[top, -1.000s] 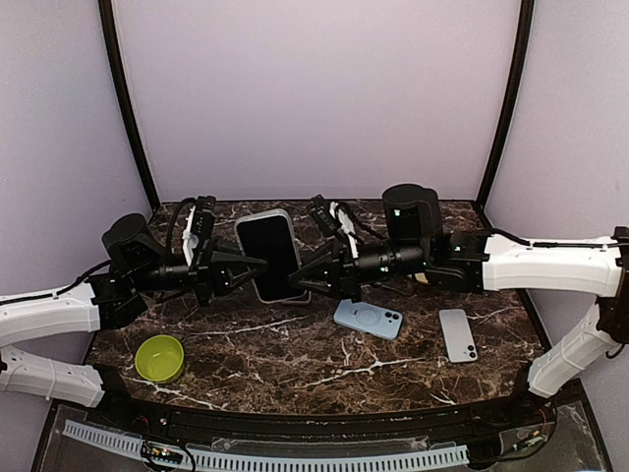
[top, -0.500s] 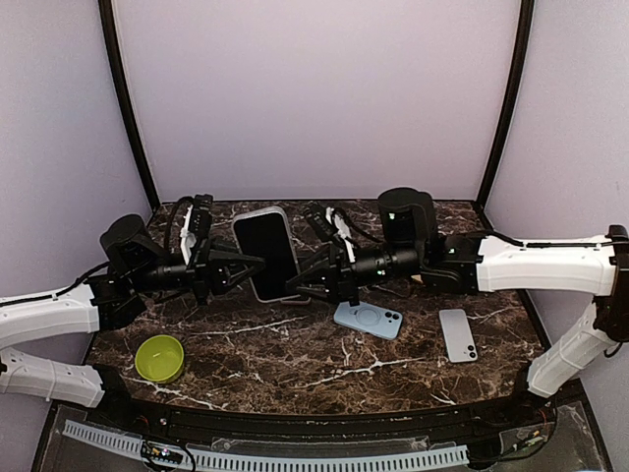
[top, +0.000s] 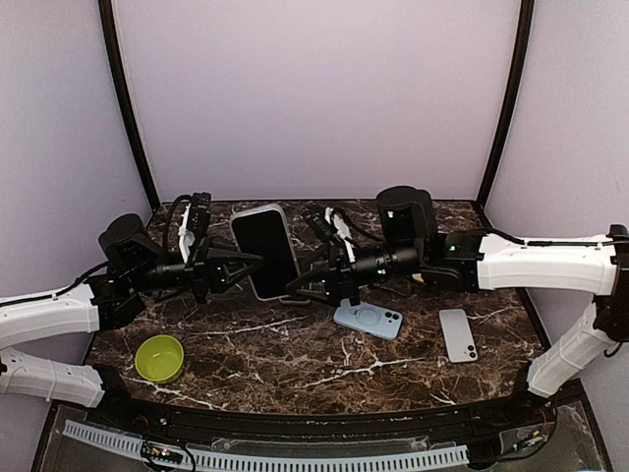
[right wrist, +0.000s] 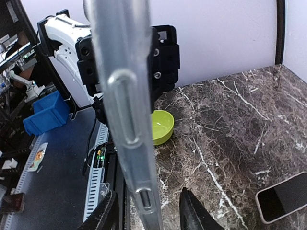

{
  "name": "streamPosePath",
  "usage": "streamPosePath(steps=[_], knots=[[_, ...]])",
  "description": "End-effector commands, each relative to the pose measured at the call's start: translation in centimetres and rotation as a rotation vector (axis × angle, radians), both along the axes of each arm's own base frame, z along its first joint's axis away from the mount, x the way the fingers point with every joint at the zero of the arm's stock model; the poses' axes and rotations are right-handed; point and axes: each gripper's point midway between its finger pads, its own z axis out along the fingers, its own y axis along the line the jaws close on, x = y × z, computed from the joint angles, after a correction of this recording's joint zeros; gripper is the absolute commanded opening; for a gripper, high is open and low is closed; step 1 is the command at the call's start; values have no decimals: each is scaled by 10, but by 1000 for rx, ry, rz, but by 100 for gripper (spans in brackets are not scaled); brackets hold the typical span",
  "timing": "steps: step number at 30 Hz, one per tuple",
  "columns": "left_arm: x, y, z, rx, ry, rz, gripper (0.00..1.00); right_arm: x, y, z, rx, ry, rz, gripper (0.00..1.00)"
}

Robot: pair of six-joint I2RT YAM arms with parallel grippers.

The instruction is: Put the phone into the phone case

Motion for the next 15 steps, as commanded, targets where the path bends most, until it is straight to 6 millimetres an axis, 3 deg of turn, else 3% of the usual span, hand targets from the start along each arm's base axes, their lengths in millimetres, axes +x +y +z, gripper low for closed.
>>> streamPosePath(steps=[1,6,11,15], knots=[[-4,5,26,-58,-127,5,0,5,-9,57,96,-90,-17,48],[-7,2,22,-43,-125,-22,0,6,-7,96,183,-158,-2,45],[-6,0,17,-30,-111,-31,0,10,6,98,200,-145,24,43],[-5,0,16,-25,-105,-30,0,9,11,98,211,-137,44,26]])
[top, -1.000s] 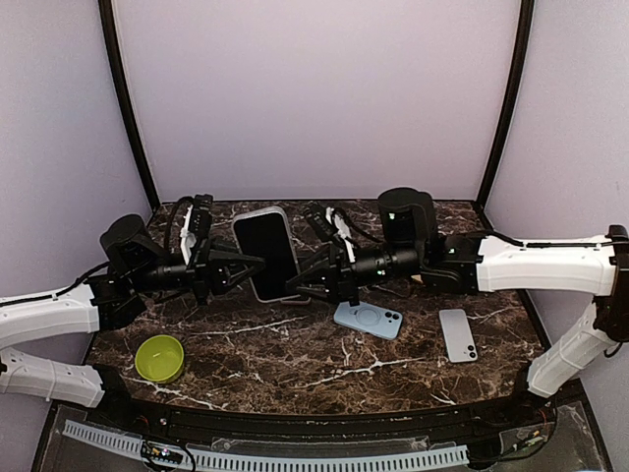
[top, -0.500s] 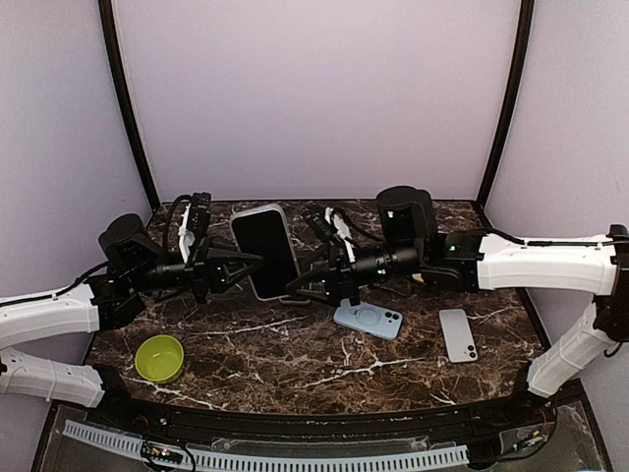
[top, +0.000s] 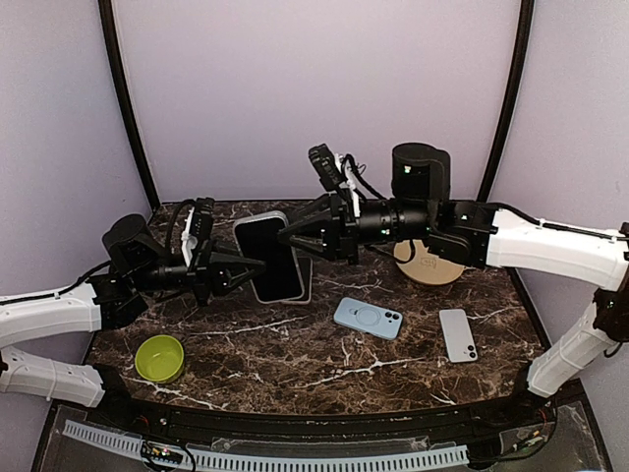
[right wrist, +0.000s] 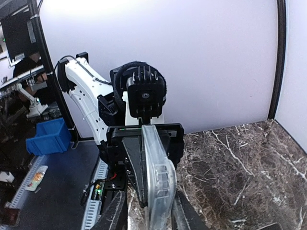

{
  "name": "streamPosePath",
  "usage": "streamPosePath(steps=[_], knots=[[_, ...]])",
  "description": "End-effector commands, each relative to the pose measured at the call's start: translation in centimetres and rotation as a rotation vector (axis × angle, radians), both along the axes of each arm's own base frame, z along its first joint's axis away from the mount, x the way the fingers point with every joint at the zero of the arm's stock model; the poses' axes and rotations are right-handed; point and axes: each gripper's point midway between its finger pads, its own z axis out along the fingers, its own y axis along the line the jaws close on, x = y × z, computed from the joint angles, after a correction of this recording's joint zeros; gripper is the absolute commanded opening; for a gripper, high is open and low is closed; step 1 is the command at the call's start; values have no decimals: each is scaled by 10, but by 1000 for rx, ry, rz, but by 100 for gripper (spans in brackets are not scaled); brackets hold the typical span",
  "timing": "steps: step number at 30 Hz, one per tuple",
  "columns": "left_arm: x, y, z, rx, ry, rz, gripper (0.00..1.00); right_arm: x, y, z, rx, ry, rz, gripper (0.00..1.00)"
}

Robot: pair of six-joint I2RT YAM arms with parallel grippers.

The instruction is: Put the phone into the phone case

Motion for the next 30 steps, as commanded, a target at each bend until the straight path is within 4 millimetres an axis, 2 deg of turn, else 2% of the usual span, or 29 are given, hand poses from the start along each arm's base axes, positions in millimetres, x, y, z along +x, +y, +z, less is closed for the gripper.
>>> streamPosePath(steps=[1,5,7,13,15,16,18,20,21,22,23,24,25,26,27,29,30], knots=[[-3,2,22,-50,-67,-8,0,2,8,4,25,-8,26,21],[-2,1,21,-51,-58,-12,0,4,10,-4,4,-6,21,10],[-1,0,19,-45,-52,-12,0,4,10,-5,4,-7,28,1],[2,-1,17,-37,-44,-2,1,6,3,-2,21,-16,5,0],[5,-1,15,-30,-37,18,17,12,-1,-3,20,1,-21,0],[7,-1,15,-27,-39,25,31,17,-3,-4,16,18,-41,0],[14,0,14,-14,-37,67,46,34,-9,-9,-5,60,-109,0],[31,2,11,15,-30,159,56,57,-17,-17,-35,105,-213,0],[46,6,3,51,-3,243,59,70,-23,-21,-50,128,-268,0],[55,9,6,63,-13,299,65,86,-30,-27,-66,158,-329,0],[75,17,-7,113,18,415,69,101,-36,-33,-80,197,-385,0],[84,21,-12,153,28,470,70,114,-41,-39,-94,234,-436,0],[102,30,-13,178,36,582,73,130,-47,-46,-103,273,-496,0],[110,36,-25,231,62,632,74,146,-52,-55,-116,320,-552,0],[123,44,-27,256,71,716,76,162,-58,-69,-138,374,-607,0],[135,53,-40,318,106,791,77,192,-68,-94,-174,475,-694,0],[137,55,-45,339,124,803,78,206,-69,-113,-205,531,-718,0]])
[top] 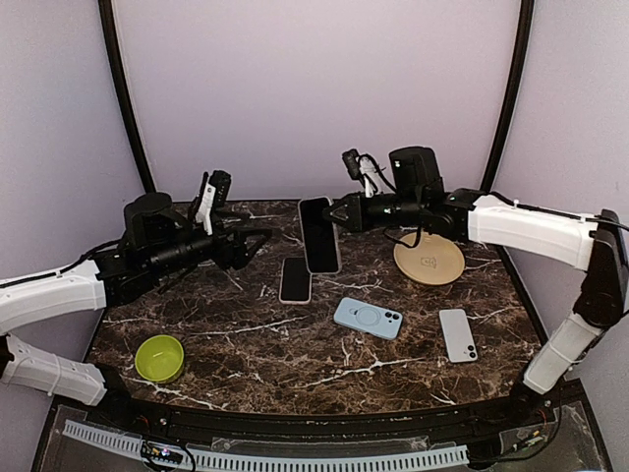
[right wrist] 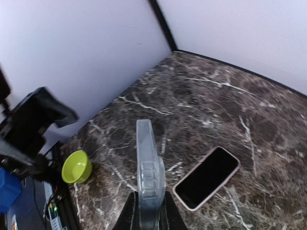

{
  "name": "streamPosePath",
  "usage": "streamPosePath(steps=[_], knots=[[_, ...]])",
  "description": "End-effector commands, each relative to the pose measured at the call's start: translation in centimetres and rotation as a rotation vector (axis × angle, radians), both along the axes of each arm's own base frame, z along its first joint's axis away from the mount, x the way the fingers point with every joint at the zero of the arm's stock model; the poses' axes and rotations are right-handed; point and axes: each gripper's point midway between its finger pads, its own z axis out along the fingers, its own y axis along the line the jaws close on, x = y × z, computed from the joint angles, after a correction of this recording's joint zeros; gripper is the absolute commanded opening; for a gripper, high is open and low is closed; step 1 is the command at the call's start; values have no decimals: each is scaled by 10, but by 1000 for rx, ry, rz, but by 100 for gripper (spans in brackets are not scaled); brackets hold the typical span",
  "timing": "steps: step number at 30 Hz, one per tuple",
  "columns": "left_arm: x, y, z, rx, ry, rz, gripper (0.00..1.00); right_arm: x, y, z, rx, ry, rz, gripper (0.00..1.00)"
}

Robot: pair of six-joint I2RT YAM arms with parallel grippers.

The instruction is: Put the phone into the phone case

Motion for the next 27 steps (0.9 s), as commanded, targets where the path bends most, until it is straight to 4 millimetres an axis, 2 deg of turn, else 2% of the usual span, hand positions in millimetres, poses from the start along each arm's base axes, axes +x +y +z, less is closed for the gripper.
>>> streamPosePath(steps=[1,5,8,14,25,27], knots=[[37,33,-31,159,84,265,78,70,-17,-43,-12,215,-231,0],[37,33,-34,161,98,259,78,98,-14,-75,-7,321,-255,0],[37,35,-34,163,93,262,79,110,-9,-93,-24,363,-261,0],[38,35,-40,185,104,263,79,117,-3,-132,-39,464,-241,0],[38,35,-41,191,105,260,78,129,-19,-185,-31,583,-299,0],[38,35,-41,191,104,262,78,132,-22,-194,-39,597,-312,3]])
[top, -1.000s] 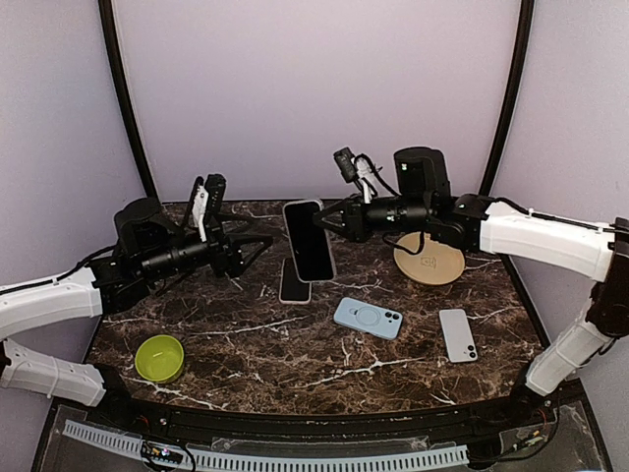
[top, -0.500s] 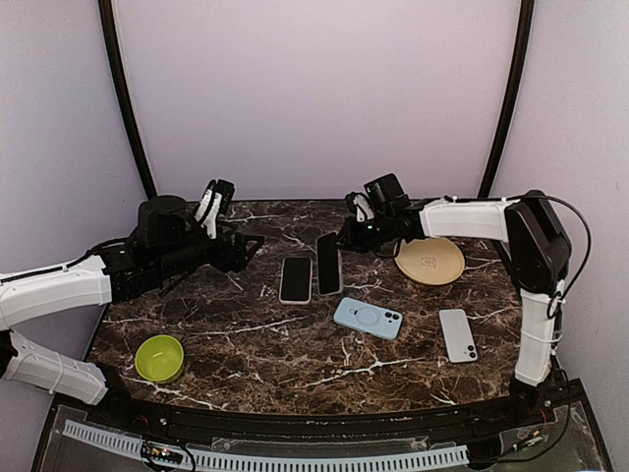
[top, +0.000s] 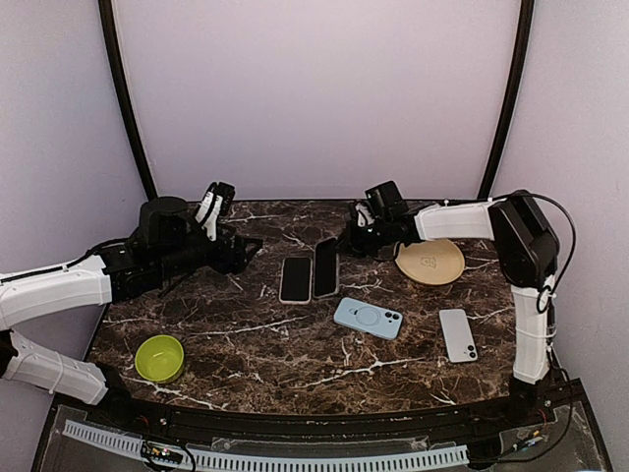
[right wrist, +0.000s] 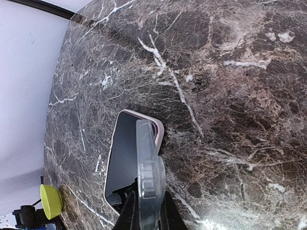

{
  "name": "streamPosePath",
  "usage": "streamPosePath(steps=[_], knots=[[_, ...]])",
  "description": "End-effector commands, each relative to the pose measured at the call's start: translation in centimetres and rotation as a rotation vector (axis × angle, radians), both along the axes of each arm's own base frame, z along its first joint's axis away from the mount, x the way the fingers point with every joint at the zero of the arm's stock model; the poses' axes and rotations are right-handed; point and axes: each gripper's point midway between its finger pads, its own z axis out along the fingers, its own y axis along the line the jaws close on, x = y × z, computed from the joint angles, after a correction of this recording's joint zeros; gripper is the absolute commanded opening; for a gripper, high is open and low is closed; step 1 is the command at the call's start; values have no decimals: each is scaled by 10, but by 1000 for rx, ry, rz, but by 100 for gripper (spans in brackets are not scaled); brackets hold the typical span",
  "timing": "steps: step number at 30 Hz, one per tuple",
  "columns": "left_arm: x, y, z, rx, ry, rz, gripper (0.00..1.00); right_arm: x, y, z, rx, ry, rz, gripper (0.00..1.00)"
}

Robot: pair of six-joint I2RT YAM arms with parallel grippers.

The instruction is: Put the phone into the phone case

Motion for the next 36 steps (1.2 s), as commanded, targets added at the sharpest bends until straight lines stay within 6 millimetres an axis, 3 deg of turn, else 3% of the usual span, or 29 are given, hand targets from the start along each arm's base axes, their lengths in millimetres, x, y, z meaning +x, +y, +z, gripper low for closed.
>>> streamPosePath(steps=[1,8,17,22,27,30,32,33,36], knots=[[3,1,13,-5,-28,7,78,15,-1,-8,40,-7,-30,6],[3,1,13,-4,-28,6,79,19,-13,-29,-16,20,-68,24],[2,1,12,-1,-25,2,78,16,-21,-45,-64,40,-86,33],[2,1,11,0,-23,1,78,16,-27,-39,-96,21,-99,36],[2,0,11,2,-22,-3,78,13,-45,-10,-274,-77,-121,42],[2,-1,10,6,-20,-9,79,2,-61,5,-422,-135,-94,58],[2,-1,10,9,-20,-9,79,-11,-70,10,-499,-158,-49,90],[2,-1,10,9,-21,-9,79,-20,-73,7,-529,-147,-14,98],[2,-2,9,9,-19,-10,79,-50,-76,-5,-611,-123,107,98]])
